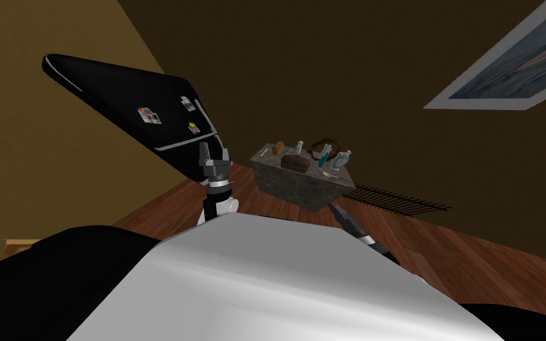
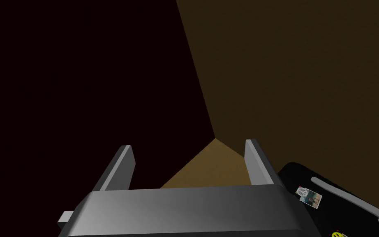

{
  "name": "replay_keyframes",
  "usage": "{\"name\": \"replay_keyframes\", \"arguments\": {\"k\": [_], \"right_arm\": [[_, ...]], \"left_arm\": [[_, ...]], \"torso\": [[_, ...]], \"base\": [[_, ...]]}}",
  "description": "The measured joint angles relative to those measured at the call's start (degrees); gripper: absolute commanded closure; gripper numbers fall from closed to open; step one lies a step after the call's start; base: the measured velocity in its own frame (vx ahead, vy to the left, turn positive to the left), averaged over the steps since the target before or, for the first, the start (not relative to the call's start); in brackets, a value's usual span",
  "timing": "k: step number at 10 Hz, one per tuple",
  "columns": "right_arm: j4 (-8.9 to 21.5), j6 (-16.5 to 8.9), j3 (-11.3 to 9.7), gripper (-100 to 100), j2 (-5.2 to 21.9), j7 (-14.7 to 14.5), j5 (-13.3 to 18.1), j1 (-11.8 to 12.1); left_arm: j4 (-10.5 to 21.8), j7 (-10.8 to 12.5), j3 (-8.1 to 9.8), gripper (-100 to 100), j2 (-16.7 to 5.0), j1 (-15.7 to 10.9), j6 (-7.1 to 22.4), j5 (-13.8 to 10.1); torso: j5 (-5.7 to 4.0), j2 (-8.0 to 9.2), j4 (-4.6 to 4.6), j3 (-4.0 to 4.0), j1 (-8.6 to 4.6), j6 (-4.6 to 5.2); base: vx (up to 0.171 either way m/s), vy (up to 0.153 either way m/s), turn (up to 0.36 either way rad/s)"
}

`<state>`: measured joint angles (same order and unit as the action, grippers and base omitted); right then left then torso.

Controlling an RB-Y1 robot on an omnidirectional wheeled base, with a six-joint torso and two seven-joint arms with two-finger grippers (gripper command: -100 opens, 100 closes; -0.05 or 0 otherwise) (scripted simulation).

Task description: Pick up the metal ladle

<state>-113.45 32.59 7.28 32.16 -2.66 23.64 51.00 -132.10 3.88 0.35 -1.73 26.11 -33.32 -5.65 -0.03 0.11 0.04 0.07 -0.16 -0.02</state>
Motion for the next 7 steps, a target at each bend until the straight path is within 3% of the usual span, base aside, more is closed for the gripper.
{"name": "replay_keyframes", "arguments": {"k": [2,6,7], "right_arm": [[0.44,0.03,1.53,-100,2.29,-0.34,2.08,2.94],[6.88,2.09,4.92,-100,6.84,-1.48,5.89,5.66],[5.59,0.61,5.93,-100,8.83,-1.50,7.83,8.47]], "left_arm": [[0.00,0.00,0.00,0,0.00,0.00,0.00,0.00],[0.00,0.00,0.01,0,0.00,0.01,0.00,0.00],[0.00,0.00,0.01,0,0.00,0.01,0.00,0.00]], "torso": [[0.00,-0.04,-0.01,-0.02,-0.02,0.01],[-0.01,-0.09,-0.02,-0.05,-0.05,0.02],[0.01,-0.12,-0.02,-0.07,-0.01,0.01]], "base": [[-0.010,0.018,0.225],[-0.003,0.022,0.294],[0.010,0.010,0.232]]}}
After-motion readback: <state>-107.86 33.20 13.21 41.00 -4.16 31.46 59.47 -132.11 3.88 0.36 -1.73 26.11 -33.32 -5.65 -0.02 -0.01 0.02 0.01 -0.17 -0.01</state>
